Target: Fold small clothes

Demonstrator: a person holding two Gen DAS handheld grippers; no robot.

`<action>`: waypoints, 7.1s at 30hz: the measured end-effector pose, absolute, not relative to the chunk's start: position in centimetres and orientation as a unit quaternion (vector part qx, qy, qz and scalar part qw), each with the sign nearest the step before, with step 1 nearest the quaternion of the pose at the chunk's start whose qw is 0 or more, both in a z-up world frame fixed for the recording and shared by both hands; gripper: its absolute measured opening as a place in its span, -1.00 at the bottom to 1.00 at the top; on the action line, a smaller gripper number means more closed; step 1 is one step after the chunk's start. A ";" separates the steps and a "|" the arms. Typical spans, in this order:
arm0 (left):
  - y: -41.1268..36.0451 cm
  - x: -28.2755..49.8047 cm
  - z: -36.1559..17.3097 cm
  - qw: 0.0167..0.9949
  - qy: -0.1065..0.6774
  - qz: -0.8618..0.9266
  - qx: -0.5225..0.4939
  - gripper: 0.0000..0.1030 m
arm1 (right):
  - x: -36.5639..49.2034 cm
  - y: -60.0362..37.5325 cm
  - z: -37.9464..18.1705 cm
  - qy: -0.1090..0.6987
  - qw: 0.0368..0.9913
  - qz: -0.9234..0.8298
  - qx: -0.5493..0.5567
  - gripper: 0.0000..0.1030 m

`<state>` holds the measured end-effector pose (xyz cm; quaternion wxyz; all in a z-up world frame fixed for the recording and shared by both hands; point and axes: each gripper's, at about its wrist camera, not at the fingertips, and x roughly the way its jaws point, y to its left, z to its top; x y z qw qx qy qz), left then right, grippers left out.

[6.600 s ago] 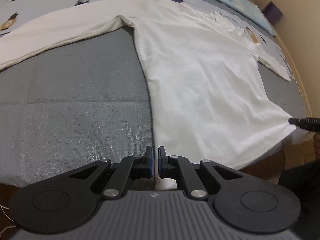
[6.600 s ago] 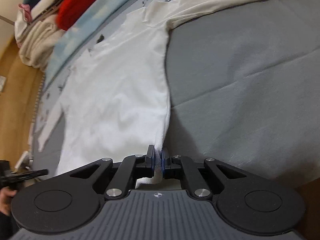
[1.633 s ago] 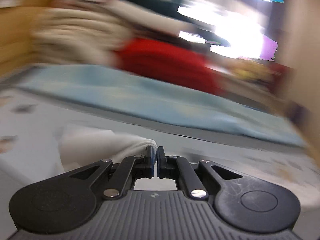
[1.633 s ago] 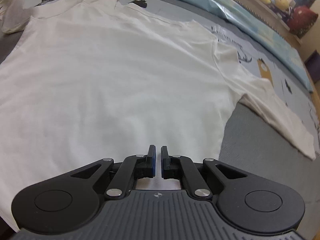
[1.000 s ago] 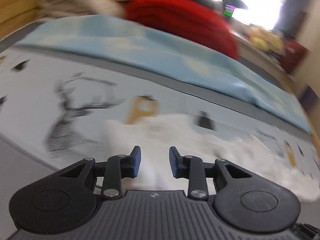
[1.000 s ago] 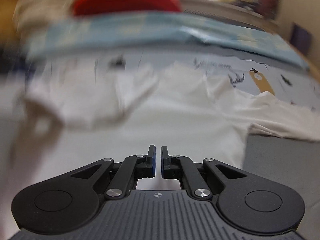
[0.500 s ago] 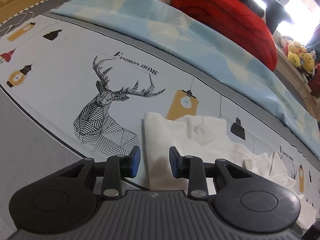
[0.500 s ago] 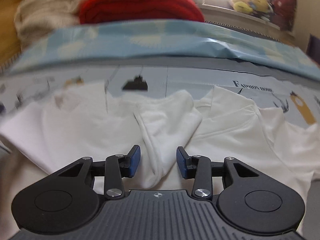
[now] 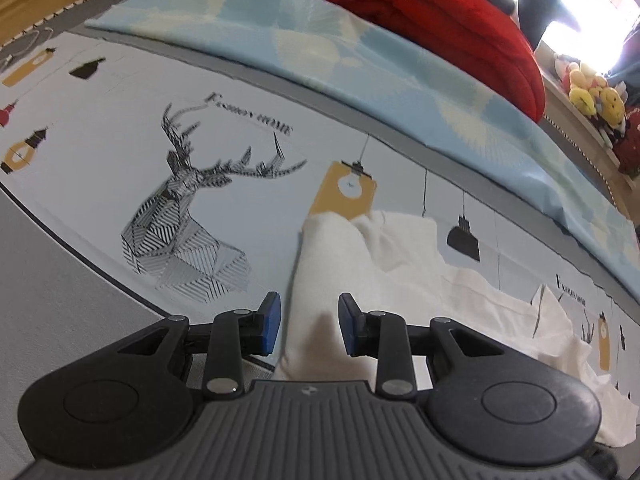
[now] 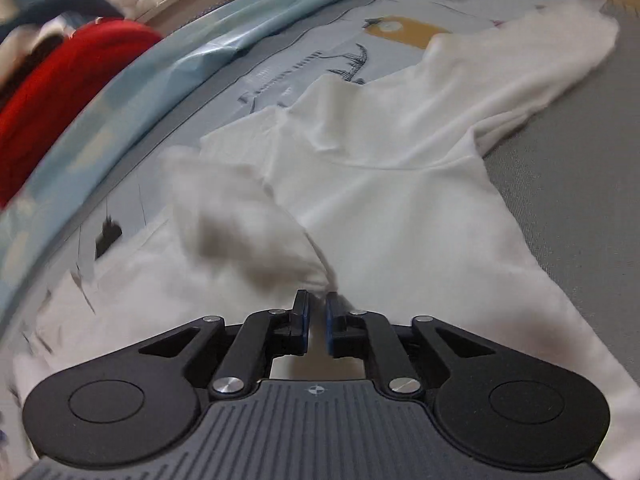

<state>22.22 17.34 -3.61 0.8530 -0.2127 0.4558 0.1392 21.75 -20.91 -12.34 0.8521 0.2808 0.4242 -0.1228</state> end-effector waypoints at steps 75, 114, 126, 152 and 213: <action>7.0 24.8 -7.5 0.838 0.522 0.088 -0.131 -0.39 | 21.2 -59.0 -13.9 0.298 0.812 -0.321 0.385 -0.35; 12.4 22.8 -4.7 0.830 0.494 0.096 -0.240 -0.39 | 21.9 -17.6 -3.0 0.420 0.887 0.190 0.017 -0.48; 4.8 24.0 -5.3 0.866 0.471 -0.002 -0.166 -0.39 | 24.1 -21.5 -6.5 0.419 0.884 0.064 0.198 -0.28; 2.6 23.5 -3.8 0.900 0.399 0.099 -0.144 -0.83 | 25.4 -33.2 -11.3 0.423 0.793 -0.165 0.405 -0.90; 15.1 19.7 -8.0 0.771 0.475 0.248 -0.343 -0.58 | 23.4 -34.4 -12.6 0.468 0.739 -0.247 0.417 -0.43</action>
